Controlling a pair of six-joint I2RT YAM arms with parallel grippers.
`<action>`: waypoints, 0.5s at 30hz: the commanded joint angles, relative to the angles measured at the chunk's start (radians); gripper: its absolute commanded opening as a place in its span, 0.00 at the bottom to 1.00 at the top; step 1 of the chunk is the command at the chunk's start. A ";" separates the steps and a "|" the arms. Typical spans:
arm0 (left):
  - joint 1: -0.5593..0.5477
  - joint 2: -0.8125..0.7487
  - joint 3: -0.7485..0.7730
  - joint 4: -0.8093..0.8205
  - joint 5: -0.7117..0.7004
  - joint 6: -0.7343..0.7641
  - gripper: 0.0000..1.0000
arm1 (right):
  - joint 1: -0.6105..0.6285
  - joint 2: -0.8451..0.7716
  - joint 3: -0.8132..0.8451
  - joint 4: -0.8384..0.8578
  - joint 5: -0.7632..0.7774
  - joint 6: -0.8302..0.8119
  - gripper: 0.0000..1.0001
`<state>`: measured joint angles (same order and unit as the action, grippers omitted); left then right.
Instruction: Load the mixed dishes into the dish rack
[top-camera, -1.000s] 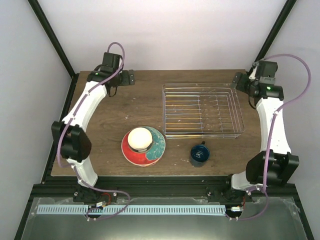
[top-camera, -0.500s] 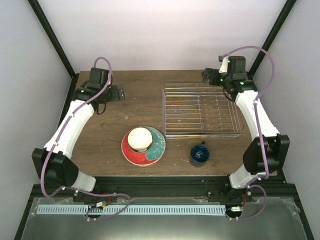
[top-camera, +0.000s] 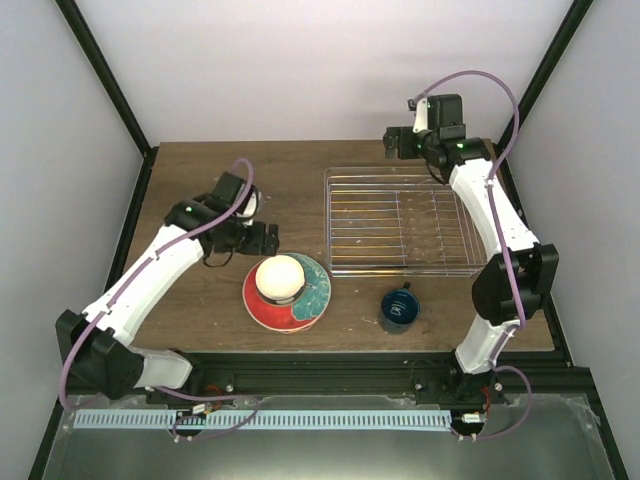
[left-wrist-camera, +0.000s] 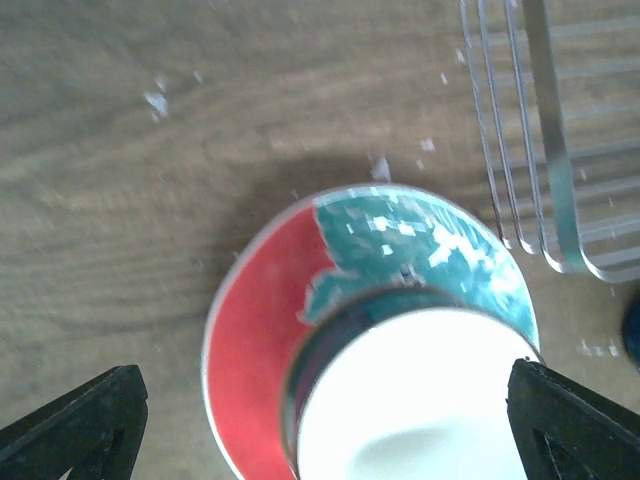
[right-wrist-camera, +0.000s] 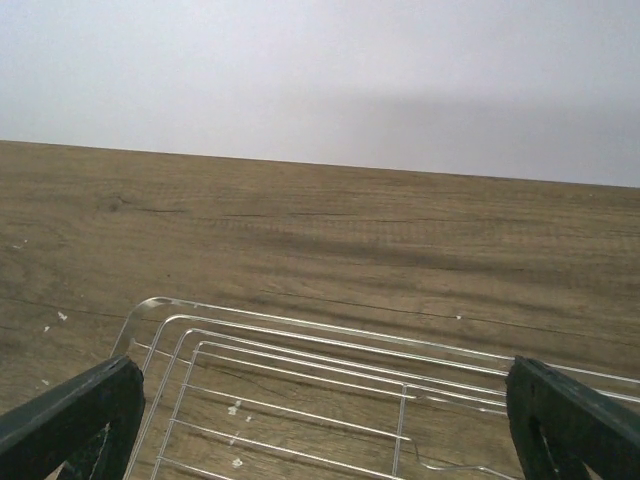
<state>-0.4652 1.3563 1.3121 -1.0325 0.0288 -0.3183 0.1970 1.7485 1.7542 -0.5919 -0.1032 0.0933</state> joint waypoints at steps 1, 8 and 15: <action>-0.056 -0.069 -0.028 -0.166 0.053 -0.065 1.00 | -0.001 0.022 0.055 -0.039 0.035 -0.013 1.00; -0.065 -0.105 -0.102 -0.215 0.023 -0.087 1.00 | 0.001 0.045 0.078 -0.072 0.030 0.008 1.00; -0.066 -0.081 -0.119 -0.178 0.038 -0.083 1.00 | 0.002 0.011 0.040 -0.080 0.036 0.006 1.00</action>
<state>-0.5266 1.2675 1.1980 -1.2182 0.0654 -0.3931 0.1959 1.7905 1.7870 -0.6621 -0.0811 0.0948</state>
